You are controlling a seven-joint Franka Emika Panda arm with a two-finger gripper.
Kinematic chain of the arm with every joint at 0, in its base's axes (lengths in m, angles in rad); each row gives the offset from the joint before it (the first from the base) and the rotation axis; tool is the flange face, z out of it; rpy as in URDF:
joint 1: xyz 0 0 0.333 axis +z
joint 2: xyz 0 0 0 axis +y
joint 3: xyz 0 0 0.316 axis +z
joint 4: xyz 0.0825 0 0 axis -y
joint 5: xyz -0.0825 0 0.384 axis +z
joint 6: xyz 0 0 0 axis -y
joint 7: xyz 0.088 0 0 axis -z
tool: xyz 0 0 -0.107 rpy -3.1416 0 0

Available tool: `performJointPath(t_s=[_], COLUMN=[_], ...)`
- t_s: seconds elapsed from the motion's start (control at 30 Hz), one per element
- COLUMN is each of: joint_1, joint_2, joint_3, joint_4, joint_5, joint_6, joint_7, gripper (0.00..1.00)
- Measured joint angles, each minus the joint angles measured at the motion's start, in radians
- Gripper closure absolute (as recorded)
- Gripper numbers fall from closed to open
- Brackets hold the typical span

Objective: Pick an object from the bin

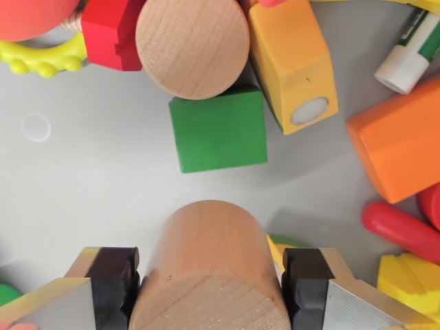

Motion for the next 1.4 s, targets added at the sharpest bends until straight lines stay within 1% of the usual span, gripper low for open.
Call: performJointPath(t_s=[0.43, 0.73, 1.07, 1.4], joint_1=[0.000, 0.000, 0.000, 0.000], joint_2=[-0.102, -0.169, -0.238, -0.285], joint_3=[-0.001, -0.002, -0.002, -0.002], joint_4=[-0.002, 0.008, 0.038, 0.074], joint_5=[-0.002, -0.003, -0.005, -0.006], joint_6=[-0.100, -0.176, -0.275, -0.357], joint_7=[0.001, 0.003, 0.005, 0.007], gripper=[1.00, 1.00, 1.00, 1.00])
